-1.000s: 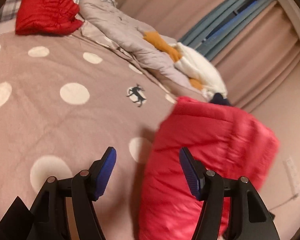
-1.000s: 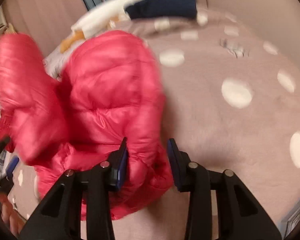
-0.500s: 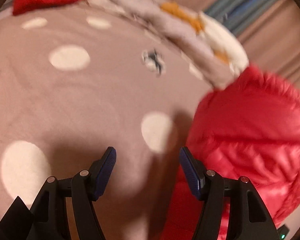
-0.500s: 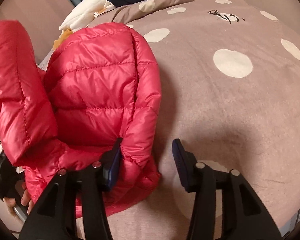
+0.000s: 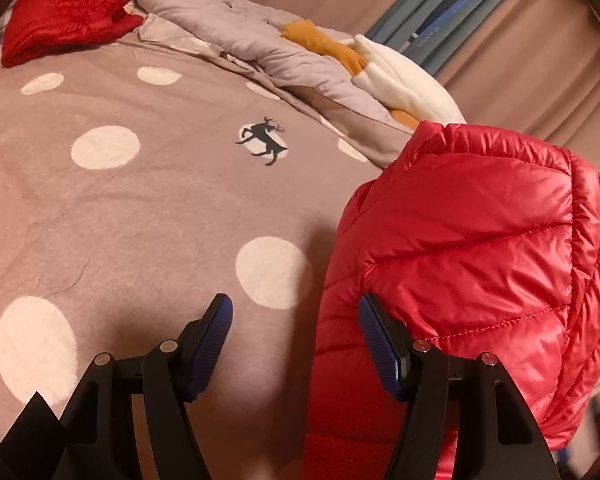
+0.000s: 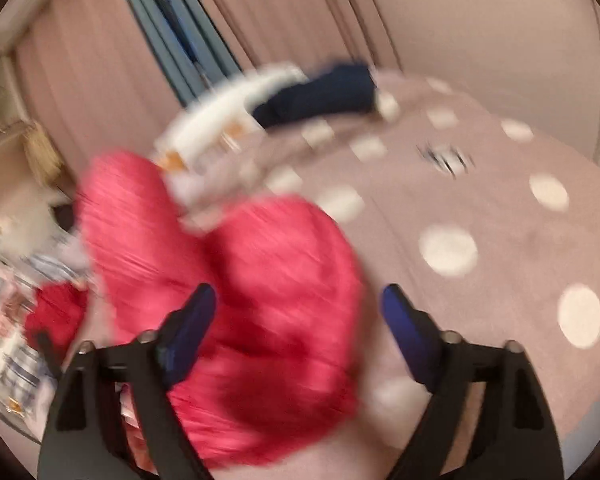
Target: Fold large clothes
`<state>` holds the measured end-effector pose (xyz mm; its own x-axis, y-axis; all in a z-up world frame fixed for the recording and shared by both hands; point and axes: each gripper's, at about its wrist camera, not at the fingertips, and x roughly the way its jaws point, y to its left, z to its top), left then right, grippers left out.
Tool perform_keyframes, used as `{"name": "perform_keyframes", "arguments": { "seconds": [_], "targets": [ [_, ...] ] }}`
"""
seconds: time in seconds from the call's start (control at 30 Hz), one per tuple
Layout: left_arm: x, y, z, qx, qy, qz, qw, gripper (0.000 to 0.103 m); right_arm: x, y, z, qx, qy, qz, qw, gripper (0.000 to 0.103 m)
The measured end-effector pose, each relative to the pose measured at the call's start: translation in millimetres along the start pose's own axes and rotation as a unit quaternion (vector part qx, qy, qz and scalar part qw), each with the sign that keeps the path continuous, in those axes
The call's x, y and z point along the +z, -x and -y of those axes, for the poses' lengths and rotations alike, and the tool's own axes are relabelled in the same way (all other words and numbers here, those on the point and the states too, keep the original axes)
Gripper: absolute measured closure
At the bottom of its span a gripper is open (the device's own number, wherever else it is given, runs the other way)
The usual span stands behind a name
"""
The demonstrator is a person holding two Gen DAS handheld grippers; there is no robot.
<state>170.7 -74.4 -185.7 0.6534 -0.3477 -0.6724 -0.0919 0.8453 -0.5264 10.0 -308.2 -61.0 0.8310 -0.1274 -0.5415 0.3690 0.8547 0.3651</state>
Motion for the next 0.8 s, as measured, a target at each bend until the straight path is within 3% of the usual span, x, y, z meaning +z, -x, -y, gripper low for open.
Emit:
{"name": "perform_keyframes", "arguments": {
  "seconds": [0.1,0.2,0.27,0.3,0.33,0.47,0.6,0.7,0.8],
  "targets": [
    [1,-1,7,-0.002,-0.014,0.008,0.9999,0.039,7,6,-41,0.074,0.03,0.031,0.996,0.016],
    [1,-1,11,0.0,-0.023,0.015,0.9996,0.039,3,-24,-73,0.122,0.062,0.006,0.991,0.018],
    [1,-2,10,0.001,-0.02,0.011,0.9997,0.039,0,-56,-79,0.082,0.08,-0.007,0.993,0.028],
    [0,-3,10,-0.004,-0.017,0.007,0.9998,0.039,-3,-69,-76,0.036,0.086,-0.006,0.996,0.026],
    [0,-4,10,-0.013,-0.014,0.001,0.9998,0.039,-6,-82,-66,0.017,0.082,-0.012,0.996,0.026],
    [-2,-7,17,-0.032,-0.022,-0.001,0.9992,0.037,-9,-105,-18,0.052,-0.014,-0.043,0.998,0.023],
    [-9,-10,25,-0.038,-0.028,0.007,0.9989,0.029,-10,-109,0,0.011,-0.044,-0.032,0.998,0.02],
    [-12,-10,33,-0.036,-0.039,0.018,0.9984,0.028,-10,-103,2,-0.008,-0.033,-0.022,0.999,0.02],
    [-18,-11,42,-0.018,-0.052,0.033,0.9979,0.028,-12,-92,-3,-0.047,0.013,0.016,0.999,0.019]
  ]
}}
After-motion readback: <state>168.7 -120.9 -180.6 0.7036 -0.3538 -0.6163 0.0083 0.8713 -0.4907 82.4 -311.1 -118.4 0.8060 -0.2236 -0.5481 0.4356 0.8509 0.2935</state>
